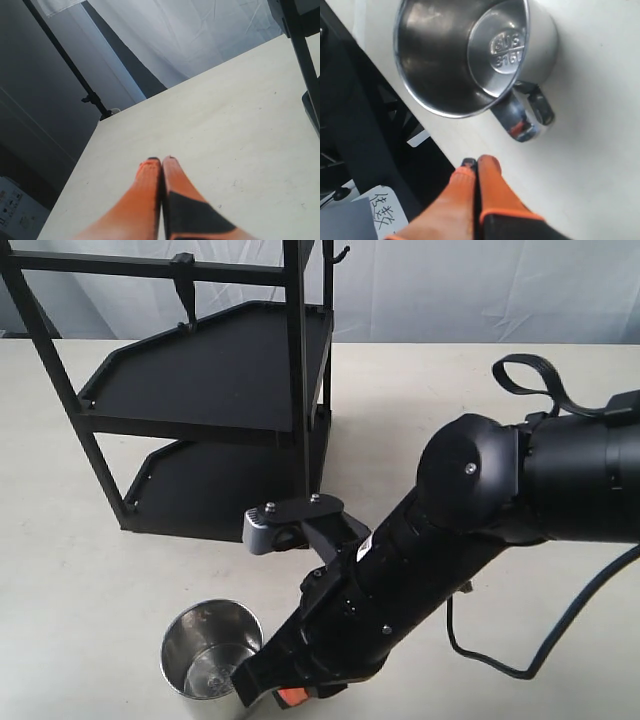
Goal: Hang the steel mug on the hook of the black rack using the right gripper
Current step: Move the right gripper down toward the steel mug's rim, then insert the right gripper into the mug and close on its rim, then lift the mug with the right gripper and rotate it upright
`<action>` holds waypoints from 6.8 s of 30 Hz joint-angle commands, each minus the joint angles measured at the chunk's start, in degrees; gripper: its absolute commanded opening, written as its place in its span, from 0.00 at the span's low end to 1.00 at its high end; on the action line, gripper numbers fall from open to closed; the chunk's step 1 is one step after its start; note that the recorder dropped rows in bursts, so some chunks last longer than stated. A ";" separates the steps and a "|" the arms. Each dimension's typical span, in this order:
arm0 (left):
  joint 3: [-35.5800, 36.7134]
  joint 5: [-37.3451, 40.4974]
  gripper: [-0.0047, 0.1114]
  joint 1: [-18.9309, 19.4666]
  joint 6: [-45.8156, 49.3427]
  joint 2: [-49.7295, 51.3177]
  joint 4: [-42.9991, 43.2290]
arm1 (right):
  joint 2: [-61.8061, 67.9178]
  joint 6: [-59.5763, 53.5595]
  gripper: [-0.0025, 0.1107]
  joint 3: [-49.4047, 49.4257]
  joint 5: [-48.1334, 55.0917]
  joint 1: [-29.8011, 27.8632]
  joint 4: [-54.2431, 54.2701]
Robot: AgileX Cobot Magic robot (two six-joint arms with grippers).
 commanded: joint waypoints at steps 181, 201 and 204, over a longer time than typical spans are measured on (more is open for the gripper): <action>-0.12 -0.73 0.05 -0.07 -0.14 -0.27 0.04 | -17.40 -26.41 0.01 3.30 -58.76 25.55 -32.59; -0.12 -0.73 0.05 -0.07 -0.14 -0.27 0.04 | -16.92 -35.52 0.01 4.09 -64.37 25.25 -32.53; -0.12 -0.73 0.05 -0.07 -0.14 -0.27 0.04 | -16.04 -28.74 0.01 6.78 -69.16 23.11 -39.43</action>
